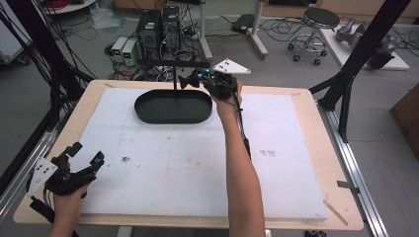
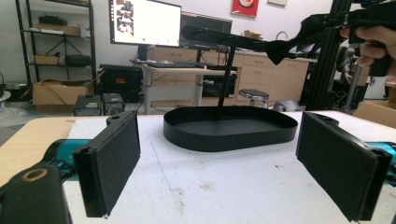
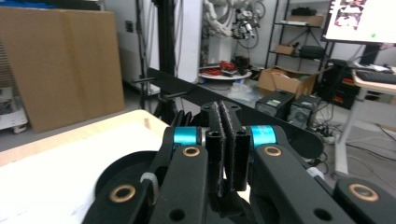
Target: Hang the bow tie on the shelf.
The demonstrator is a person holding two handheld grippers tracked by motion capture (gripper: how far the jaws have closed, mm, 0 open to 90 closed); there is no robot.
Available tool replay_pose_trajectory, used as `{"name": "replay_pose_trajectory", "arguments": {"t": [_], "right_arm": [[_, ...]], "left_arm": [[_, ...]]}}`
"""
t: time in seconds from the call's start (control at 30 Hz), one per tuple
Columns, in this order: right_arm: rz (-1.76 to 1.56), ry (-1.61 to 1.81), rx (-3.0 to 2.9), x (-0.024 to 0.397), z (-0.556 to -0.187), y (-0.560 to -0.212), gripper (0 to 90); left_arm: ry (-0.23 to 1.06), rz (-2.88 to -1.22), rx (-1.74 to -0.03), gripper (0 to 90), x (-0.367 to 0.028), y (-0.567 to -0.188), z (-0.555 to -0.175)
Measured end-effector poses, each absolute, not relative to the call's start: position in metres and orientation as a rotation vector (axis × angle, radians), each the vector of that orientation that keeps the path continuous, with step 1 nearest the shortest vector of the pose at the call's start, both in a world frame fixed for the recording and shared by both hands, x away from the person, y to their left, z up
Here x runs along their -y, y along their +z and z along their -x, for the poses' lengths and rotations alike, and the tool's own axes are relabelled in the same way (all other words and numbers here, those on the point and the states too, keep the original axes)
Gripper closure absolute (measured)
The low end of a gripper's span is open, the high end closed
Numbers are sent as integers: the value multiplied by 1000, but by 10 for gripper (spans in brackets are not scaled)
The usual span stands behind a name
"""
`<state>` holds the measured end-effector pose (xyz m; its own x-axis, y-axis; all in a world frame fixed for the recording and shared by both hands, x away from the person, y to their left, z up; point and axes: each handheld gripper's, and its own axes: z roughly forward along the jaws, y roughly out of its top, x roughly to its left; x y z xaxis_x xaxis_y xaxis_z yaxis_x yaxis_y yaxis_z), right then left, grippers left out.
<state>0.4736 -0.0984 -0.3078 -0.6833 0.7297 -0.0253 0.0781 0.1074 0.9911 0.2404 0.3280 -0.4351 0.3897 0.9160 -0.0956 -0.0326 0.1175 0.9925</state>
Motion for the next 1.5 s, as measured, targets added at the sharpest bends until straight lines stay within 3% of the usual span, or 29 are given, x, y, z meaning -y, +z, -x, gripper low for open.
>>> {"name": "replay_pose_trajectory", "arguments": {"t": [0.37,1.4,1.5], "right_arm": [[-910,1666,-1779,101,-503,-321,885],[-1087,1708,-1693,106,-527,-337,877],[-1131,1687,-1674,108,-528,-339,696]], "left_arm": [[842,-1254,-929,141,-325,-438,-243],[828,-1257,-941,141,-323,-441,-240],[829,-1258,-943,141,-325,-441,-240]]}}
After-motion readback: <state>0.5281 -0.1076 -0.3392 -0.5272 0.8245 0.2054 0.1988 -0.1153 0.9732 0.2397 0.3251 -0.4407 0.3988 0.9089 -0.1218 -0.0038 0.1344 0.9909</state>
